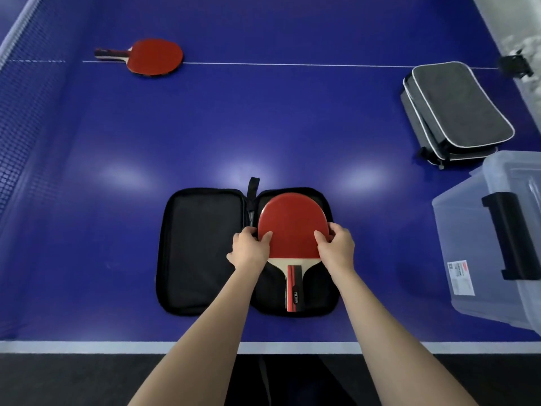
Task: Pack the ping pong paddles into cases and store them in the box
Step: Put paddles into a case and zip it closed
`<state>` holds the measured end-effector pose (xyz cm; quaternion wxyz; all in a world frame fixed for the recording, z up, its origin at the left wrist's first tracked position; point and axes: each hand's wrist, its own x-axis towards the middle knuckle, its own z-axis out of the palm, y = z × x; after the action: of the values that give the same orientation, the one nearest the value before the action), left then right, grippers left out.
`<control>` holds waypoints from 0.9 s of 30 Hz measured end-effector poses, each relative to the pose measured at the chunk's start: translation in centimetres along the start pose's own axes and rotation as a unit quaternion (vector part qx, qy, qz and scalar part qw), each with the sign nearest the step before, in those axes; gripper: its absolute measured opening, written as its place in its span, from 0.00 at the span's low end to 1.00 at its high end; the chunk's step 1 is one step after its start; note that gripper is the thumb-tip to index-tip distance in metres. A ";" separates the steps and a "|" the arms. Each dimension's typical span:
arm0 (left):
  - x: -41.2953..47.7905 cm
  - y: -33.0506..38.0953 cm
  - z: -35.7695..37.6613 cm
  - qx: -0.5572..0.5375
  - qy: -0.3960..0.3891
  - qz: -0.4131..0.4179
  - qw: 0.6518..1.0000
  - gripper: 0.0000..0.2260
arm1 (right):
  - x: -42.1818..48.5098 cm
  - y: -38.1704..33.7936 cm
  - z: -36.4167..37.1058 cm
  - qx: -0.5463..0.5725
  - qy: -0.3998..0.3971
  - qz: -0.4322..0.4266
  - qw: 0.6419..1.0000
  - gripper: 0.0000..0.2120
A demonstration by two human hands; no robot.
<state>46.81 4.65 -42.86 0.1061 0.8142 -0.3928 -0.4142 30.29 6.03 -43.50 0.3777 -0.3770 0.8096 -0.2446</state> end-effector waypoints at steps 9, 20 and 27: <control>-0.7 -1.0 -0.7 -0.070 0.012 0.075 0.995 0.21 | -1.1 0.6 -0.3 0.032 0.033 -0.029 0.999 0.21; 1.5 -12.6 -10.0 0.020 0.197 -0.051 0.979 0.29 | -5.4 3.9 -0.9 0.058 0.060 -0.039 0.996 0.18; 1.0 -14.1 -10.1 -0.021 0.146 0.026 0.989 0.23 | -6.6 3.7 -0.5 0.056 0.059 -0.047 0.996 0.18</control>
<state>62.59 11.78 -44.09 0.1901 0.8530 -0.3857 -0.2957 31.14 13.51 -42.87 0.3375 -0.3776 0.7973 -0.3285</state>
